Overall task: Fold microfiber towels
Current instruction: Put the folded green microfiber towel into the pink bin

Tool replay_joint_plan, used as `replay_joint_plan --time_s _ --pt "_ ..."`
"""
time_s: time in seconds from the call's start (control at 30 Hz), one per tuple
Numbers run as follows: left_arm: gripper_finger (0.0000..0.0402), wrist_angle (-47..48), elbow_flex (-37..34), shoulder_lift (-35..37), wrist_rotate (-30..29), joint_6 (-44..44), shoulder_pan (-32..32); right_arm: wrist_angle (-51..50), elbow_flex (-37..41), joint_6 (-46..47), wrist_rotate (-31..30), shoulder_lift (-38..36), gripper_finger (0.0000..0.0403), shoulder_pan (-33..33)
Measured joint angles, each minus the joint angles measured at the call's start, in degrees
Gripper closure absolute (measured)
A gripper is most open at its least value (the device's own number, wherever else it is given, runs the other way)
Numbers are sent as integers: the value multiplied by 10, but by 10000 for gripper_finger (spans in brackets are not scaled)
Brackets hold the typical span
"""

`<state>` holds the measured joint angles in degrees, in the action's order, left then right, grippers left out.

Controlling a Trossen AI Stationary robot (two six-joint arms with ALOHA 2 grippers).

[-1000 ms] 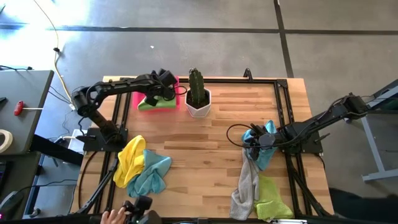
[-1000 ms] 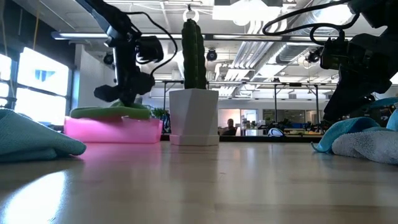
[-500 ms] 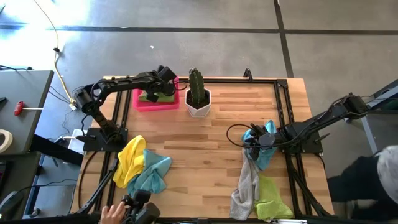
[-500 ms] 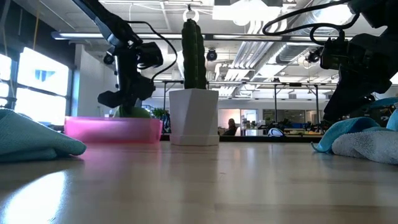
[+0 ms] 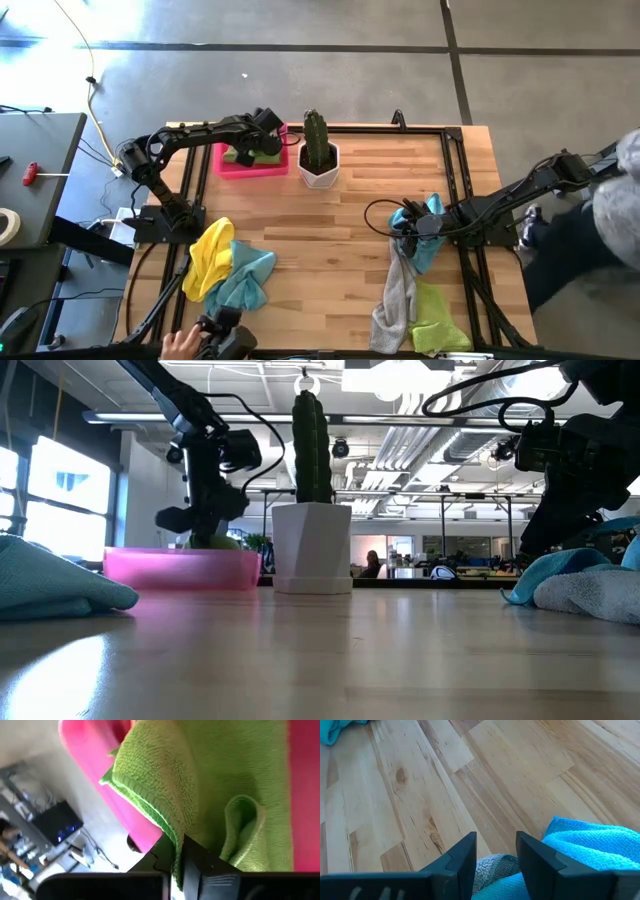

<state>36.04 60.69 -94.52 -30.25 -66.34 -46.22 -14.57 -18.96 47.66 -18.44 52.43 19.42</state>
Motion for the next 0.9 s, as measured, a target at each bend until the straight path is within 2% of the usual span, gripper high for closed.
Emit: replay_joint_plan --time_s 0.1,0.23,0.37,0.53,0.6,0.8,0.9 --pt "362 0 0 0 -5 55 -1 0 0 -1 0 0 274 0" --pt "301 0 0 0 -9 107 -3 0 0 -1 0 0 274 0" --pt "239 -7 0 5 -47 151 5 0 0 -1 0 0 274 0" --pt "203 -8 0 37 -73 165 19 0 0 -1 0 0 274 0" --pt "201 12 1 51 -41 193 24 0 0 0 0 0 274 0" --pt "208 95 1 64 143 232 15 0 0 -1 0 0 274 0" --pt "215 91 1 53 142 229 6 0 0 0 0 0 274 0"
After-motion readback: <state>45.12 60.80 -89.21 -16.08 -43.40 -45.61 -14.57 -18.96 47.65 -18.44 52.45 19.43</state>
